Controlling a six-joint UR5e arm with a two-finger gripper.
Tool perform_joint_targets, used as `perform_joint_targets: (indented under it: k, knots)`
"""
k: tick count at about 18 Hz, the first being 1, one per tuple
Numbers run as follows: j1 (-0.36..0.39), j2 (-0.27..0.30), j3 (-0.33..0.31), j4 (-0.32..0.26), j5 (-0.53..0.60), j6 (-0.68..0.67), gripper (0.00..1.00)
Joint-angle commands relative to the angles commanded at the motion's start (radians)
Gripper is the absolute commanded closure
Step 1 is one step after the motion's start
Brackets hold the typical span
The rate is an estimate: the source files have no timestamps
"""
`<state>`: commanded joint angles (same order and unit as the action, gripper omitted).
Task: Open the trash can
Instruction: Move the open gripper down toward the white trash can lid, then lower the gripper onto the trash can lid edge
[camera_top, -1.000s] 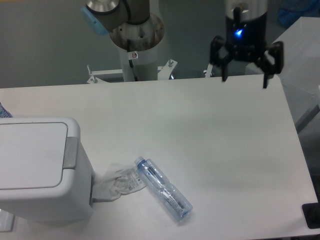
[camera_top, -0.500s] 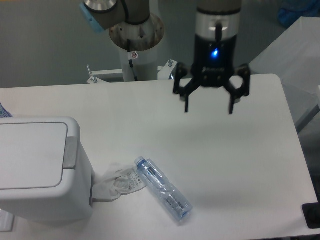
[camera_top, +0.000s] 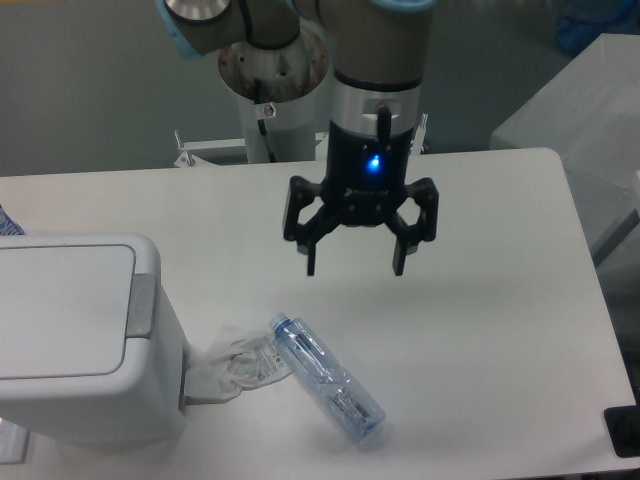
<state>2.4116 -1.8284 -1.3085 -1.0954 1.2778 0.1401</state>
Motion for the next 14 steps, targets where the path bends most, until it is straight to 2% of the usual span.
perform_joint_targets:
  k: [3,9,14]
  knots:
    - [-0.038,-0.023,0.002,0.045,0.006,-0.050,0.00]
    - [-0.069,-0.019,-0.014,0.045,0.011,-0.122,0.00]
    - [-0.109,-0.017,-0.026,0.043,0.061,-0.154,0.00]
